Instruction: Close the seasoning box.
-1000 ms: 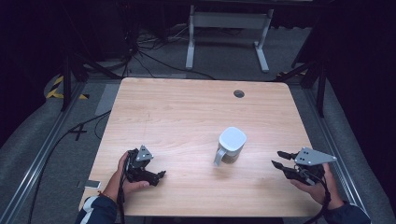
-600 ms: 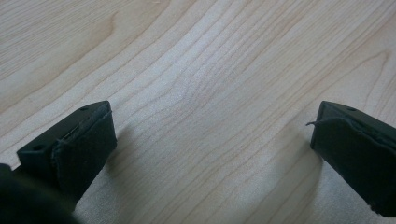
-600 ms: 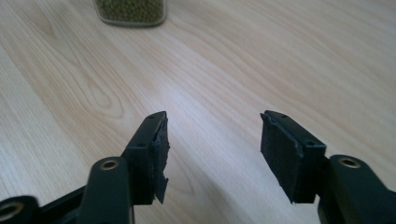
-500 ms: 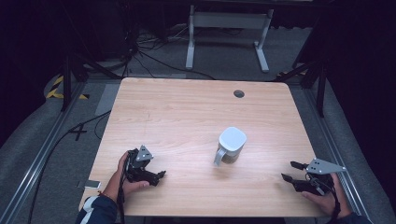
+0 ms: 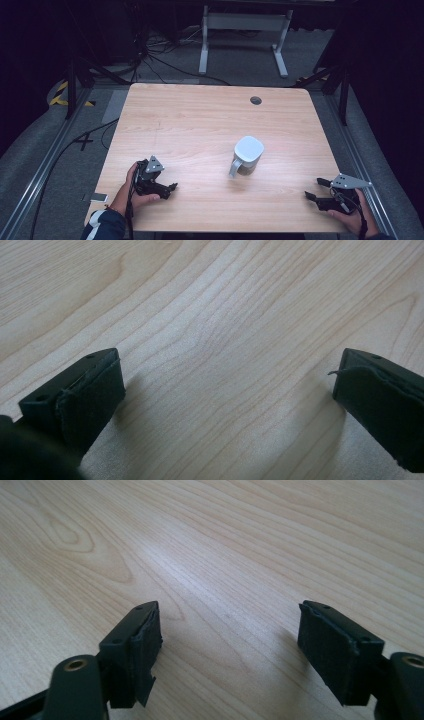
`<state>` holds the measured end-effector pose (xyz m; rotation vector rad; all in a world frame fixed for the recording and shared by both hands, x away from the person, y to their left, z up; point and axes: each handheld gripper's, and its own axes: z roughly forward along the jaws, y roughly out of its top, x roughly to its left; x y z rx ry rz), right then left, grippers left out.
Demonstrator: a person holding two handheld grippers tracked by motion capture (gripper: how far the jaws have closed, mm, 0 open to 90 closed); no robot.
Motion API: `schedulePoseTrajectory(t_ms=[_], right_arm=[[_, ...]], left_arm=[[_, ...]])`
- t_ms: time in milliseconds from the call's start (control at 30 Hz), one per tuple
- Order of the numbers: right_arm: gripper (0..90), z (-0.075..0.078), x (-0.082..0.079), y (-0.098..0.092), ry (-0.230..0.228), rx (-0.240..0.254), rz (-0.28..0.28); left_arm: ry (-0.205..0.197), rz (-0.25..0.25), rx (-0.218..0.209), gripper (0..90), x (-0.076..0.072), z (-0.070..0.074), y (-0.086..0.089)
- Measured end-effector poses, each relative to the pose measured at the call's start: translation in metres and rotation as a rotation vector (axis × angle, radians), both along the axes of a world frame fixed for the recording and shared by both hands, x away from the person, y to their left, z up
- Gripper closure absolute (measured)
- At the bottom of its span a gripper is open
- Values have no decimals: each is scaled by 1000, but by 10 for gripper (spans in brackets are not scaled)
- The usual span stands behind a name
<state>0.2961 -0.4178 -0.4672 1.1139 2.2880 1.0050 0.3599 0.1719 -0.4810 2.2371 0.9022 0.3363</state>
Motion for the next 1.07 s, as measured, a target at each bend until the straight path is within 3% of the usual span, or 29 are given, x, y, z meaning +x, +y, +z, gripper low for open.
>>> schedulePoseTrajectory(t_ms=[1067], right_arm=[[234,0,1,0,12,4,-4]], left_arm=[[0,-4,-2,2,1,0,0]])
